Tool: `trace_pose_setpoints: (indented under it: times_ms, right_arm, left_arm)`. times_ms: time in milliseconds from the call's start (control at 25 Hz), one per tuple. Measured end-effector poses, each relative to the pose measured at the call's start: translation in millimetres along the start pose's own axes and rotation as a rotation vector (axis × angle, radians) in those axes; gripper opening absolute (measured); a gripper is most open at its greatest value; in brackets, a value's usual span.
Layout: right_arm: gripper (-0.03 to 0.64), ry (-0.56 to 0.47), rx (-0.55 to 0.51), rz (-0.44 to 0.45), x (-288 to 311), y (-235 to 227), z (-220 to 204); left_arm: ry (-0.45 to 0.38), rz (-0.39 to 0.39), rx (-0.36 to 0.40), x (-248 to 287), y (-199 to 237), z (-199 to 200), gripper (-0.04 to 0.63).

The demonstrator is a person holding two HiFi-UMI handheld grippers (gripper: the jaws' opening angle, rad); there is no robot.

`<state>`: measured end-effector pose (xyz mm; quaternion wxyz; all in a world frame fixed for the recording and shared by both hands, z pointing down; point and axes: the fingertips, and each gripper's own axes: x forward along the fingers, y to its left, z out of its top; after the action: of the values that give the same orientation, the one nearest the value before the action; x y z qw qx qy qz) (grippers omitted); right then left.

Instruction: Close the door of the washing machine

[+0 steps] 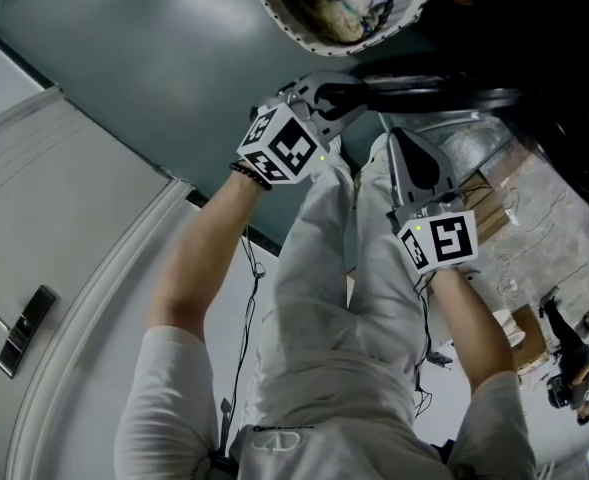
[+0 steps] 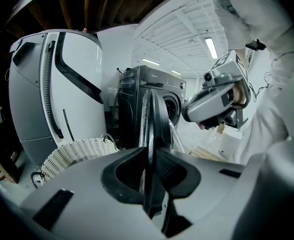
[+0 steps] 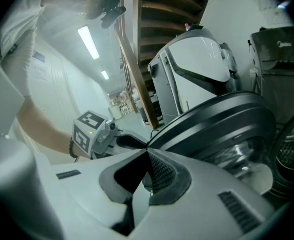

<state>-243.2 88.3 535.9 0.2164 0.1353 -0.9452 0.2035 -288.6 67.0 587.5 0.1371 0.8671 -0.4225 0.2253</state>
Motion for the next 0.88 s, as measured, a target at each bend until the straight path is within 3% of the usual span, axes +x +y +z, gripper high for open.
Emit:
trace_pose_setpoints:
  times_ms: [880]
  right_arm:
    - [0.011, 0.015, 0.095, -0.144, -62.0, -10.6, -48.1]
  left_arm:
    - [0.037, 0.044, -0.069, 6.2, -56.3, -2.6, 0.069]
